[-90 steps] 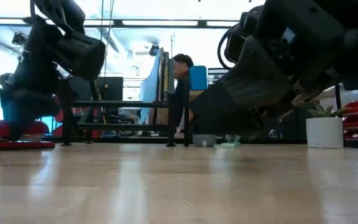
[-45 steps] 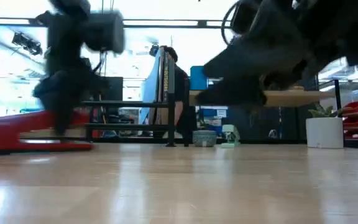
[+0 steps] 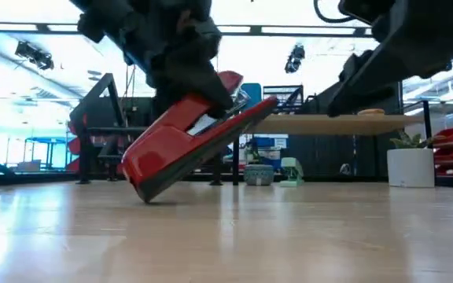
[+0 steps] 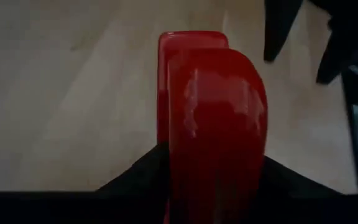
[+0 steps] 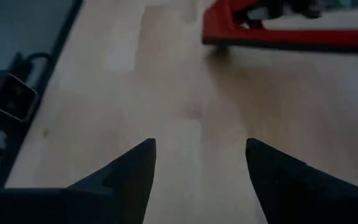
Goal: Stock shelves
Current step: Put the red stapler under the shelf
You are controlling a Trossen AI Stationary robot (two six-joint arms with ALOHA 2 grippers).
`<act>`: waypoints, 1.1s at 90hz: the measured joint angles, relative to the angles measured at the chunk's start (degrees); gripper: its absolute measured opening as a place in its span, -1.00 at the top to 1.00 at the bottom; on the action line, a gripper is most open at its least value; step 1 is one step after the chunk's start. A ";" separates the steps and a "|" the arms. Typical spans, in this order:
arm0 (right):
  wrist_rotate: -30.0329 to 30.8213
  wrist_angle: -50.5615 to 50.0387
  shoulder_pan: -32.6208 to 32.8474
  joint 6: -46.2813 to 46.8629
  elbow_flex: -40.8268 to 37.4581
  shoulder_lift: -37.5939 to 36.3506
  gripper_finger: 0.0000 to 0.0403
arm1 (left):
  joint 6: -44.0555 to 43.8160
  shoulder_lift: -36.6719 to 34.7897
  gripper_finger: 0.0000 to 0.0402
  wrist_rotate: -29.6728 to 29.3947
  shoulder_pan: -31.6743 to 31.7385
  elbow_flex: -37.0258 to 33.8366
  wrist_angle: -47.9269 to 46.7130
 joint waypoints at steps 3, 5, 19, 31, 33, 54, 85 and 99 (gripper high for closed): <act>0.84 -0.66 0.70 0.97 0.00 0.04 -0.09 | 0.28 1.49 0.33 0.00 -0.32 1.07 -0.02; 1.36 -1.31 1.11 1.59 0.00 0.09 -0.09 | 0.31 2.56 0.33 0.02 -0.51 1.81 -0.26; 2.79 -3.30 3.27 4.60 0.00 0.68 -0.09 | 3.51 9.39 0.32 2.38 -1.73 8.12 -1.84; 3.55 -4.78 4.35 4.56 0.00 0.68 -0.09 | 9.60 13.98 0.29 5.13 -2.78 14.89 -6.41; 3.57 -4.82 4.40 4.43 0.00 0.68 -0.09 | 10.44 14.60 0.28 5.55 -2.86 15.91 -7.56; 3.59 -4.42 4.77 3.57 -0.84 0.68 -0.11 | 15.36 16.58 0.04 8.51 -2.87 24.53 -17.53; 5.05 17.28 3.38 -5.11 -5.79 0.74 -0.46 | 19.72 16.03 -0.06 -4.96 -3.46 44.46 -43.65; 4.34 24.30 0.30 -8.40 -5.69 3.54 -0.70 | 16.48 16.03 -0.06 -12.90 -5.87 51.21 -54.19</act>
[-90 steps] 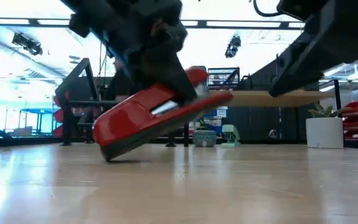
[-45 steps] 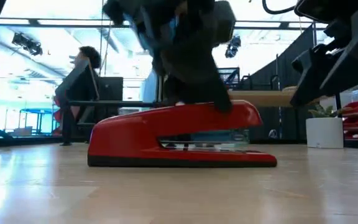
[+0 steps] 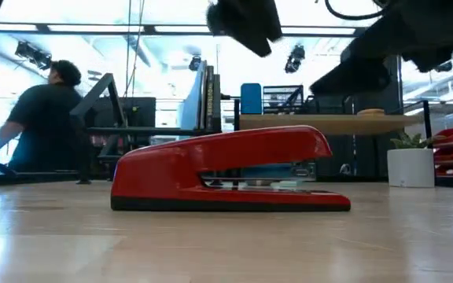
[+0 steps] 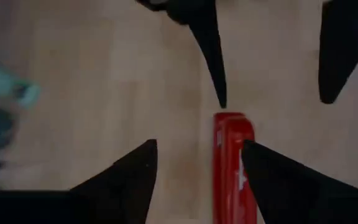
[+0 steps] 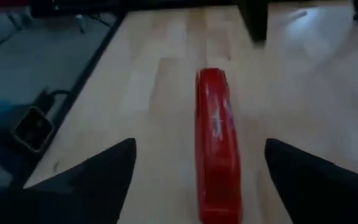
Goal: Stock shelves
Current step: Put the red stapler under the shelf
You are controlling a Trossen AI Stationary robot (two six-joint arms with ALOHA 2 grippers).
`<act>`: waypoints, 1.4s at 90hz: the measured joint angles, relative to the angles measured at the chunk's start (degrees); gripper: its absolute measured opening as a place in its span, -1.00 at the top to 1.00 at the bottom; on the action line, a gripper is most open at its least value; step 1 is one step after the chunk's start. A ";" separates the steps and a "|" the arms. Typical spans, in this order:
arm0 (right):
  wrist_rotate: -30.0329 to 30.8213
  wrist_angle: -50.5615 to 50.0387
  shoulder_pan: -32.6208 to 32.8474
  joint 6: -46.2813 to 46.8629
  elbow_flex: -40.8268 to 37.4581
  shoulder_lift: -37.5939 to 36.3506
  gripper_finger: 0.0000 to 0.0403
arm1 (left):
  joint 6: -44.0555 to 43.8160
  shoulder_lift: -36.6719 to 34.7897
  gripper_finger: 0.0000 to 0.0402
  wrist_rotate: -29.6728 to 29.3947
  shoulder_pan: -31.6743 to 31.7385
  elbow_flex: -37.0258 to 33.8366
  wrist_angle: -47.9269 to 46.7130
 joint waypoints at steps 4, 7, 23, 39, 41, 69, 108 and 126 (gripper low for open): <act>-0.12 0.83 -0.87 -0.12 0.05 1.66 -0.74 | -2.14 -0.04 -0.06 -2.20 -0.98 1.19 -2.63; -0.07 1.57 -1.75 -0.13 -0.01 3.36 -0.76 | -3.71 -0.04 -0.06 -3.30 -1.73 1.82 -4.74; -6.16 12.87 -5.00 -2.98 1.75 14.19 -0.76 | -12.16 -0.02 -0.06 -11.04 -6.80 3.03 -11.92; -7.91 11.83 -6.29 -2.23 5.66 22.55 -0.60 | -17.62 -0.02 -0.06 -17.22 -10.23 3.03 -14.30; -7.87 11.87 -6.31 -1.97 6.01 23.47 -0.57 | -18.04 -0.02 -0.06 -17.86 -10.49 3.03 -14.38; -5.24 10.63 -6.39 0.53 7.91 25.57 0.22 | -18.92 -0.02 -0.06 -19.66 -12.01 3.03 -14.42; 5.31 -29.10 0.42 25.14 6.86 4.39 0.22 | -27.10 0.00 -0.06 -26.43 -15.26 3.03 -21.06; 14.02 -56.02 10.27 57.76 6.44 -6.35 0.22 | -29.97 0.00 -0.06 -34.94 -17.78 3.03 -22.33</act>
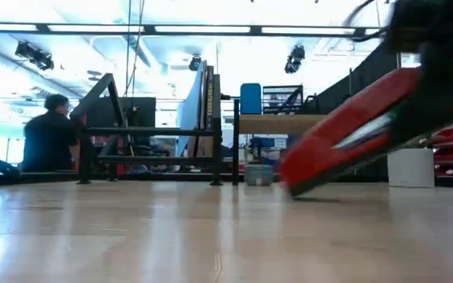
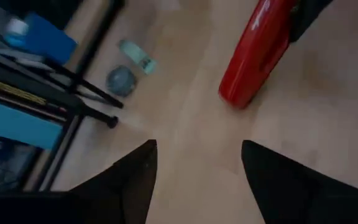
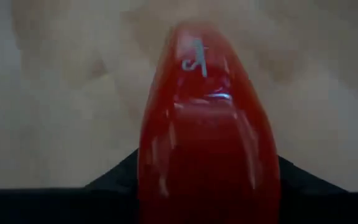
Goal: Stock shelves
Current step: Put the red stapler under the shelf
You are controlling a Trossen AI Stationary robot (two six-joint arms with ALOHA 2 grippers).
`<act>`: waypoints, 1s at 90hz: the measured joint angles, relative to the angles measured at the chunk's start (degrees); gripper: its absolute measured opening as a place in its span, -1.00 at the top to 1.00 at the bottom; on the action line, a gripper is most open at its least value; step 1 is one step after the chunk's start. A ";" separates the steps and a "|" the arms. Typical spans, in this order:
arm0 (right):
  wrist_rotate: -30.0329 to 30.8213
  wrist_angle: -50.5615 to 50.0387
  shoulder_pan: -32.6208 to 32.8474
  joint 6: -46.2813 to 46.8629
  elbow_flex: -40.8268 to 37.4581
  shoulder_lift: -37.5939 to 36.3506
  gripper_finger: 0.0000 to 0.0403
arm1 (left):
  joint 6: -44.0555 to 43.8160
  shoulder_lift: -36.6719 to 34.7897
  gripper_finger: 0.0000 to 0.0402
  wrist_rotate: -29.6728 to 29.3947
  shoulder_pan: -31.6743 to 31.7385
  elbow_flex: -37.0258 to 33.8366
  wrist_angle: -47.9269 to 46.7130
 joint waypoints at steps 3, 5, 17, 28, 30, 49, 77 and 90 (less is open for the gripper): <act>0.91 -4.90 1.03 6.43 0.00 -0.66 0.22 | -0.07 0.00 -0.06 -1.41 -0.28 0.00 0.04; 1.42 -7.79 1.47 10.47 0.00 -0.89 0.22 | -0.09 0.00 -0.06 -2.29 -0.44 0.00 0.00; 3.27 -24.81 0.92 30.71 0.04 0.84 0.22 | -0.10 0.00 -0.06 -6.16 -0.94 0.00 0.00; 4.60 -32.64 -3.42 40.79 0.00 5.16 0.22 | -0.08 0.00 -0.06 -6.55 -0.93 0.00 -0.01; 4.71 -33.09 -4.56 41.17 0.00 6.01 0.22 | -0.08 0.00 -0.06 -6.61 -0.93 0.00 0.01; 5.79 -25.21 -17.21 32.22 0.02 11.99 0.22 | -0.24 0.00 -0.06 -6.65 -0.97 0.00 0.71; 4.93 -13.52 -37.08 7.70 0.04 12.07 0.22 | -0.34 0.02 -0.06 -6.69 -0.97 -0.02 2.18; 1.48 -5.70 -44.63 -2.73 0.01 12.10 0.22 | -0.34 0.02 -0.06 -6.71 -0.97 -0.02 2.66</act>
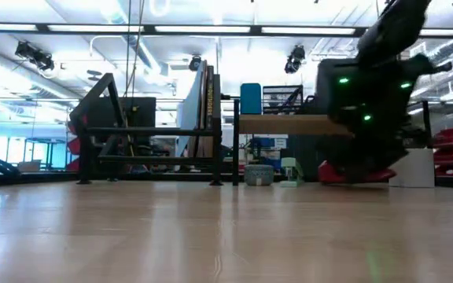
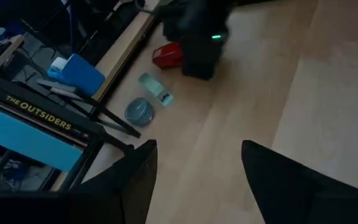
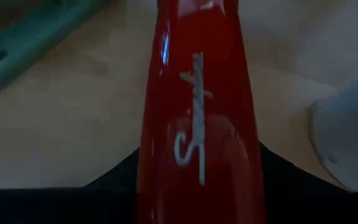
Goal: Stock shelves
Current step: Put the red stapler under the shelf, then remove the blue tape dispenser from the shelf
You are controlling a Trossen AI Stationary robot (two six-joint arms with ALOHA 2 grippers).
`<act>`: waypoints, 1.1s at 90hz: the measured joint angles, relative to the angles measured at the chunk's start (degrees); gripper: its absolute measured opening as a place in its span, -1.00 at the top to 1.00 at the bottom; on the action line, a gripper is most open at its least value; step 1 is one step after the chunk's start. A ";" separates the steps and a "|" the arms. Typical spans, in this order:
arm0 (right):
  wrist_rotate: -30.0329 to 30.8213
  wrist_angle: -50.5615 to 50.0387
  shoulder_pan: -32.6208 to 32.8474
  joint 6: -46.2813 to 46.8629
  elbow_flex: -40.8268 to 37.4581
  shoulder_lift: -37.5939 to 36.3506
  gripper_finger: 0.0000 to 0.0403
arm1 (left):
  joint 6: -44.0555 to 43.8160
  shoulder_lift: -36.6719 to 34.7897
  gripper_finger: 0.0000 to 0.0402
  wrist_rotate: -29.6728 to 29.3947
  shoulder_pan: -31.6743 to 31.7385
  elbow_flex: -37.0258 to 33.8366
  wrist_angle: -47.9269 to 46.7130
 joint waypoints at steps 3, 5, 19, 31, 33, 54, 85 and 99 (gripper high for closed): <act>-0.70 1.68 -1.43 -2.01 0.00 0.00 0.22 | 0.00 0.00 -0.06 0.01 0.00 0.00 0.02; -1.09 2.71 -2.30 -3.19 0.00 0.00 0.20 | -0.02 0.00 -0.06 0.02 0.00 0.00 0.02; -3.56 5.56 -6.18 -9.56 0.08 -0.10 -0.04 | -0.32 0.00 -0.06 0.02 0.00 0.00 0.02; -3.77 5.01 -6.31 -12.26 0.08 -0.57 -0.19 | -1.14 0.00 -0.06 0.00 0.00 -0.02 0.01; -3.91 4.86 -6.13 -12.69 0.08 -0.77 -0.20 | -1.15 0.00 -0.06 0.00 0.00 -0.02 0.00; -5.42 -3.14 -2.21 -16.17 0.04 -6.74 -0.20 | -1.69 0.66 -0.06 -0.40 0.00 -0.11 0.03; -5.43 -8.93 13.24 -15.72 0.01 -22.68 -0.19 | -13.27 0.96 -0.06 -1.49 1.49 -0.74 -1.46; -2.39 -2.47 23.82 -15.64 0.01 -25.68 -0.20 | -17.30 0.96 -0.06 -1.66 2.93 -0.74 -1.47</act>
